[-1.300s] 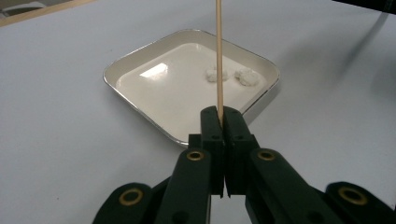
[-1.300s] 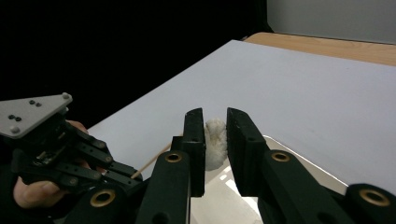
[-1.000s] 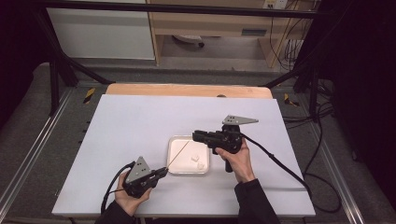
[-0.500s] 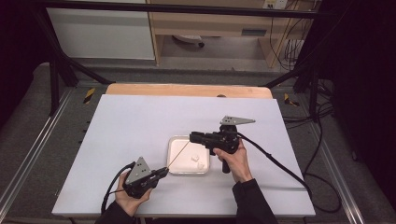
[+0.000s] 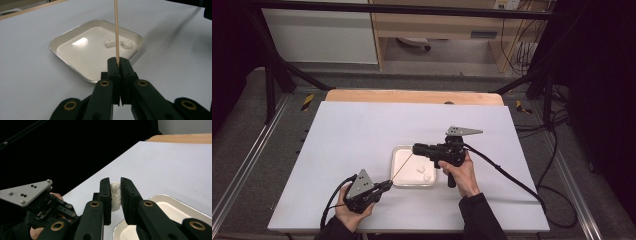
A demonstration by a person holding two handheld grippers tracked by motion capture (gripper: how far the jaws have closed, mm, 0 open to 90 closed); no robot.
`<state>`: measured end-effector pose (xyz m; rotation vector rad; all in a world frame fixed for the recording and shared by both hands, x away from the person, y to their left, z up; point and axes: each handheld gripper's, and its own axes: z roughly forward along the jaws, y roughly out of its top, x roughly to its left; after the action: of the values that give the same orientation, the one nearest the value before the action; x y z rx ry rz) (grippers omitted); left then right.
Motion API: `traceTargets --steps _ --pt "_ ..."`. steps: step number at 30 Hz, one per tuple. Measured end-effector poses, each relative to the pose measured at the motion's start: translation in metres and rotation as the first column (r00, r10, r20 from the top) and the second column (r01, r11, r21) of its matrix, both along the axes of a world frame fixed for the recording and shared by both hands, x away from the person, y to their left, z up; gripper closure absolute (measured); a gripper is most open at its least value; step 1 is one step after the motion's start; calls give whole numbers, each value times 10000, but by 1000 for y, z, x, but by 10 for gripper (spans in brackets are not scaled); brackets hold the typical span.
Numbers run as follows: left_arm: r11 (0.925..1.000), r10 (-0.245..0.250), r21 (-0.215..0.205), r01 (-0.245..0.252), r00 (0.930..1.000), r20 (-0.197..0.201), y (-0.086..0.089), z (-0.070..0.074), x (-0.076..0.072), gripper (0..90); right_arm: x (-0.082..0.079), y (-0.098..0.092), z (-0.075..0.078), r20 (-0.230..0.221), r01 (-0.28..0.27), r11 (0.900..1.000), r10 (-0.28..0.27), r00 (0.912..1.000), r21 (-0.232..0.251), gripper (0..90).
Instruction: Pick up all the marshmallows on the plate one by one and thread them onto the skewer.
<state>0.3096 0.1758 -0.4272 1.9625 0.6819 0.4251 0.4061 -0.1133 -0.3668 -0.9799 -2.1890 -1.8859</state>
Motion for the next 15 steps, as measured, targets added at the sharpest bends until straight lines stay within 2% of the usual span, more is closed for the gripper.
traceTargets --steps 5,15 --pt "10000 -23 -70 23 10000 -25 2 -1 0 888 0 3 -2 -178 -127 9992 134 9998 374 814" --pt "10000 6 -47 -7 9999 -164 0 -1 1 889 -5 7 -6 -166 -237 9974 249 9996 678 815"
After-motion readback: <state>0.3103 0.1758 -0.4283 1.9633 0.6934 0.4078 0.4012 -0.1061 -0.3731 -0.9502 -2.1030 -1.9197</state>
